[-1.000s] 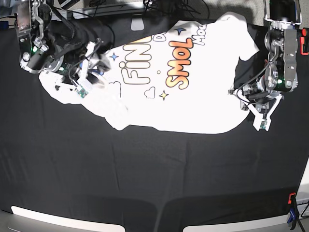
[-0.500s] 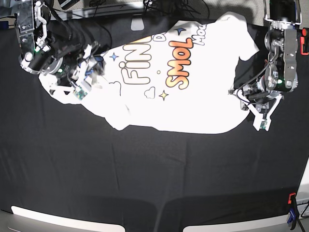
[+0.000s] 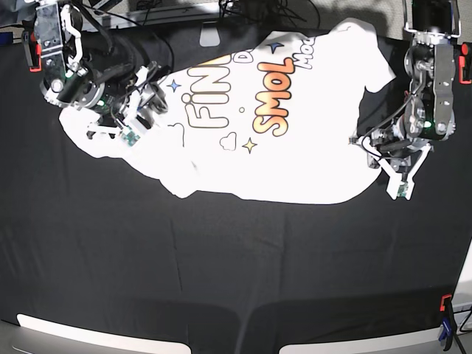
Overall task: Layout the t-shirt on the table in an organized manner, then fold the t-shirt properly
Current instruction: 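Regrasp the shirt hem with the right gripper near the print, then pull both grippers apart along the shirt sides to stretch it flat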
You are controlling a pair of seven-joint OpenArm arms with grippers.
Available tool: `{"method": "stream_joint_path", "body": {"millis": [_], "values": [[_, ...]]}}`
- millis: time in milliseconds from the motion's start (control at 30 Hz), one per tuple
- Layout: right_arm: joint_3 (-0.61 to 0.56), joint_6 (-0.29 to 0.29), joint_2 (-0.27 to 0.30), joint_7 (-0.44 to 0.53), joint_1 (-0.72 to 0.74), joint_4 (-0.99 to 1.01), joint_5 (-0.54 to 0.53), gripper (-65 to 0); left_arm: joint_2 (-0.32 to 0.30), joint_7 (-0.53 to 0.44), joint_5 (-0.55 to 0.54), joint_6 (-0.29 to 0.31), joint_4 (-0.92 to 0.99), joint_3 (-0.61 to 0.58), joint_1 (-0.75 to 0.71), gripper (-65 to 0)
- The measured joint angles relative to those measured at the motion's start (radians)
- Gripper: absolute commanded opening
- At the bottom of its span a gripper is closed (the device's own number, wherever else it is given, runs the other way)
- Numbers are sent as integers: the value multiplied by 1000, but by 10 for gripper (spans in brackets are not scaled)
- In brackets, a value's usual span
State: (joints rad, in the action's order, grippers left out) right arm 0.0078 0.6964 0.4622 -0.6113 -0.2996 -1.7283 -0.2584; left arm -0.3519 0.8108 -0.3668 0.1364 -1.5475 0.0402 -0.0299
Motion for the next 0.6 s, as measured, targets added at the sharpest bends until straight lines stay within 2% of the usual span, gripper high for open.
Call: {"method": "stream_joint_path", "body": {"millis": [67, 100, 200, 233, 367, 600], "values": [[0, 0, 0, 6, 0, 15, 1, -394, 0, 0, 0, 0, 0, 0, 0, -650], [0, 0, 0, 6, 0, 16, 3, -428, 0, 0, 0, 0, 0, 0, 0, -650], [0, 0, -1, -3, 11, 16, 0, -624, 0, 0, 0, 0, 0, 0, 0, -650], [0, 0, -2, -19, 21, 16, 1, -650, 0, 0, 1, 3, 0, 0, 0, -650], [-1, 0, 0, -93, 66, 2, 3, -650, 0, -3, 4, 32, 0, 0, 0, -650], [-1, 0, 0, -117, 148, -60, 0, -650, 0, 4, 3, 33, -52, 0, 41, -650]]}}
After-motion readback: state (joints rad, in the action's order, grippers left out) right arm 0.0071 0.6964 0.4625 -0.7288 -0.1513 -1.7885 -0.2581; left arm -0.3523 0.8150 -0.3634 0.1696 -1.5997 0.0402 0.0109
